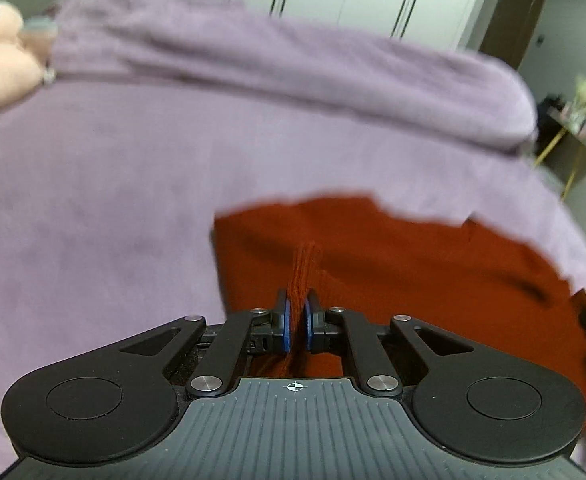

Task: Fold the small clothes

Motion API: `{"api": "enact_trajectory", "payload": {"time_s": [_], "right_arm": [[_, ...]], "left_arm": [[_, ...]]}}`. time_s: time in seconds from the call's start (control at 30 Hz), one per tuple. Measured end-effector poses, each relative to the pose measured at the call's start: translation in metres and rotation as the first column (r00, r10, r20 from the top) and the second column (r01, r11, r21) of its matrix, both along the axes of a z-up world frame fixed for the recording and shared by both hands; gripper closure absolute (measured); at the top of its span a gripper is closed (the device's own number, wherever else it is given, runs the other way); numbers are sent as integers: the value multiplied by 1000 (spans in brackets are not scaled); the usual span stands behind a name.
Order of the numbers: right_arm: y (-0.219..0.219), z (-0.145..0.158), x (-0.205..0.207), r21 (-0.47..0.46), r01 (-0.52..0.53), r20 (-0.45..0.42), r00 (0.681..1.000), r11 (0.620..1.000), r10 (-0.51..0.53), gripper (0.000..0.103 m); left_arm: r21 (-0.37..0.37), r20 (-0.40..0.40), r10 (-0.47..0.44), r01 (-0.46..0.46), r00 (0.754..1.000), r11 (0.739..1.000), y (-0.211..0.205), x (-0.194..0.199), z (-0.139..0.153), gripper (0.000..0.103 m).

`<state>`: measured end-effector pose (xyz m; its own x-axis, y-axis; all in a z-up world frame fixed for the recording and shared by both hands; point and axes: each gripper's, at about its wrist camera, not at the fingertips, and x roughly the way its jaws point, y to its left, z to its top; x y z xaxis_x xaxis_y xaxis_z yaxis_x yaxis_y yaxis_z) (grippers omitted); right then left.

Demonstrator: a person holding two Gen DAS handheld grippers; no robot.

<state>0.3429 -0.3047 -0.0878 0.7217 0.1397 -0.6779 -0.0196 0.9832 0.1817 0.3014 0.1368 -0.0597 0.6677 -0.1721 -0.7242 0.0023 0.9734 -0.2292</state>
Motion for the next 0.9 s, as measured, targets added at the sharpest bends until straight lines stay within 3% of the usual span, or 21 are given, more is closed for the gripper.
{"api": "enact_trajectory", "payload": {"time_s": [0.1, 0.23, 0.3, 0.37, 0.47, 0.57, 0.7, 0.8, 0.9], "right_arm": [[-2, -10, -2, 1, -26, -17, 1000, 1000, 26, 92], [-4, -11, -7, 14, -87, -17, 996, 996, 87, 88], [-1, -14, -6, -20, -96, -24, 995, 995, 95, 88], [6, -15, -5, -54, -94, -20, 995, 994, 93, 94], [15, -5, -13, -120, -87, 20, 996, 989, 90, 98], [13, 19, -16, -154, -45, 108, 992, 987, 62, 99], [13, 42, 15, -181, 65, 201, 979, 981, -27, 99], [21, 42, 55, -224, 133, 229, 970, 965, -81, 99], [27, 29, 87, -245, 169, 221, 968, 954, -115, 99]], "left_arm": [[-19, -45, 0, -1, 999, 1000, 5, 3, -20, 85], [-1, -28, -49, 49, 998, 999, 3, -5, -26, 67], [17, -34, -59, 59, 998, 998, -1, -4, -25, 71], [36, -45, -62, 64, 997, 997, -5, 0, -27, 96], [76, 2, -59, 58, 998, 995, -9, -6, -11, 95], [55, 92, -39, 34, 995, 998, -5, -6, 23, 95], [101, 205, 14, -35, 979, 994, -8, 25, 59, 95], [117, 228, 67, -95, 971, 989, -15, 61, 62, 95], [168, 201, 113, -148, 973, 975, -27, 92, 43, 94]]}}
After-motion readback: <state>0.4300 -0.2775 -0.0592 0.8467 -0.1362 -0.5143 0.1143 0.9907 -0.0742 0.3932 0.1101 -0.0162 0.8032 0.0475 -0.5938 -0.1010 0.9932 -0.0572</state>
